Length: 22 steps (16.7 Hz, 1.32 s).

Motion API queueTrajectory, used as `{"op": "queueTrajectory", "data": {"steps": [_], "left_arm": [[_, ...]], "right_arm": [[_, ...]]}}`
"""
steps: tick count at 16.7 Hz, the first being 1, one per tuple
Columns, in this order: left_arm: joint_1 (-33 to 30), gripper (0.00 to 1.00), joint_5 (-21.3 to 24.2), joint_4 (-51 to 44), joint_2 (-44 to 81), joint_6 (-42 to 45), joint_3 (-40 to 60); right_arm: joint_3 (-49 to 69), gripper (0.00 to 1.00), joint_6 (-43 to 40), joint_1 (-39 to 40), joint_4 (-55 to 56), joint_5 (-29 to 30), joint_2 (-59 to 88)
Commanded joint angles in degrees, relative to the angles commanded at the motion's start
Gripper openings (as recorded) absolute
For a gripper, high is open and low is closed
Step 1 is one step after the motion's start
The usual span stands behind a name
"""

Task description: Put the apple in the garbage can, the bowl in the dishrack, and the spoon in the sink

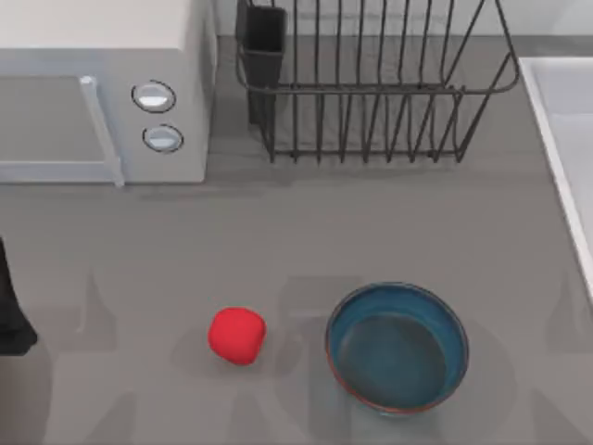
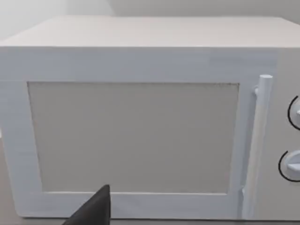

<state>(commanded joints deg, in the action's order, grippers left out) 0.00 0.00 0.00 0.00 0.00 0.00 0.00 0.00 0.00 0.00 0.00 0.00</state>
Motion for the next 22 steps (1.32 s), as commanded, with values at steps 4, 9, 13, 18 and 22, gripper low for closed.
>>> {"op": "queueTrajectory", "data": {"steps": [4,9,13,18,22], "left_arm": [[-1.0,1.0,0.0,-1.5,1.8,-0.2,1.6],[-7.5,1.0,0.0,-11.7,16.8,-3.0,13.4],[-15.1,1.0,0.1,-22.9,37.7,-7.4,28.6],[-25.1,1.0,0.6,-36.8,67.8,-13.0,49.1],[-32.1,1.0,0.6,-47.2,88.4,-16.6,63.0]], "right_arm": [[0.0,1.0,0.0,0.0,0.0,0.0,0.0],[0.0,1.0,0.0,0.0,0.0,0.0,0.0],[0.0,1.0,0.0,0.0,0.0,0.0,0.0],[0.0,1.0,0.0,0.0,0.0,0.0,0.0],[0.0,1.0,0.0,0.0,0.0,0.0,0.0]]}}
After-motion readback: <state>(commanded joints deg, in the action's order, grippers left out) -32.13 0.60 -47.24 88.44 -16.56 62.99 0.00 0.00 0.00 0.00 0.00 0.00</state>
